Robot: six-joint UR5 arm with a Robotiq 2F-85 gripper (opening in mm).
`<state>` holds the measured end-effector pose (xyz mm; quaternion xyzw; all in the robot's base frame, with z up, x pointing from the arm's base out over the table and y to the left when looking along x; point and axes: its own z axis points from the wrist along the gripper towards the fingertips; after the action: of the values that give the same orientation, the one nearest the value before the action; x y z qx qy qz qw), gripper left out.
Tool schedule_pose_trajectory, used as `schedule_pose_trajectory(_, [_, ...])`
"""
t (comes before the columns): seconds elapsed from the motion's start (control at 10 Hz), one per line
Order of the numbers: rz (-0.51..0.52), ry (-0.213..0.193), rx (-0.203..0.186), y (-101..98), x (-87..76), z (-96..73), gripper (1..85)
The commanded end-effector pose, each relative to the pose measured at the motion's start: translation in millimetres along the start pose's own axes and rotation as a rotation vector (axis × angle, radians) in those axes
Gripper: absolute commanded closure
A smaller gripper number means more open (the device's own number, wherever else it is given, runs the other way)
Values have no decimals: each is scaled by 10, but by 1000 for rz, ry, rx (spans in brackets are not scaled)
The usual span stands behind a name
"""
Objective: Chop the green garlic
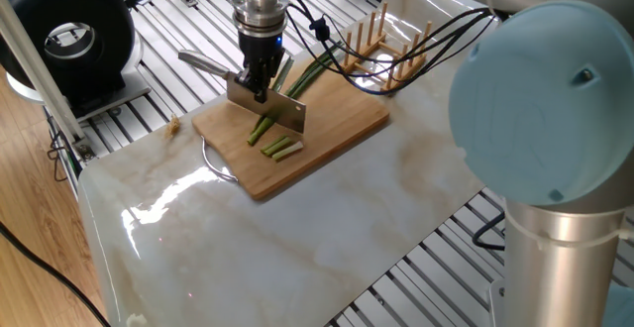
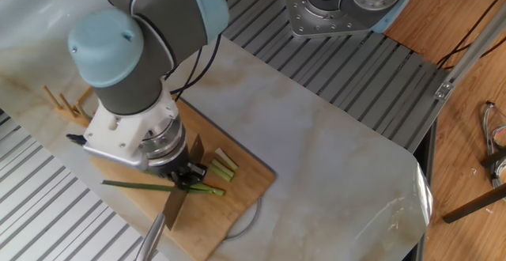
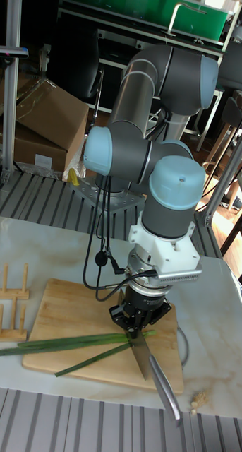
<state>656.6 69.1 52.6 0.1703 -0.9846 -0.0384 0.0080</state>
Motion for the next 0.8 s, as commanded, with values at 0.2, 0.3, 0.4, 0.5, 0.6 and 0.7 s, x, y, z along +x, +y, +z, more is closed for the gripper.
schedule_pose_trajectory(0.2, [-5, 54, -19, -66, 53, -286, 843])
schedule_pose_trajectory(0.3, [19, 46, -14, 26, 19, -297, 843])
schedule_pose_trajectory(0.4, [28, 39, -21, 75, -13, -275, 843])
schedule_pose_trajectory(0.5, [30, 34, -6, 76, -30, -268, 843])
schedule_pose_trajectory(0.6, [34, 29, -19, 110, -38, -266, 843])
schedule_pose_trajectory(0.7, [36, 29, -19, 119, -36, -255, 843])
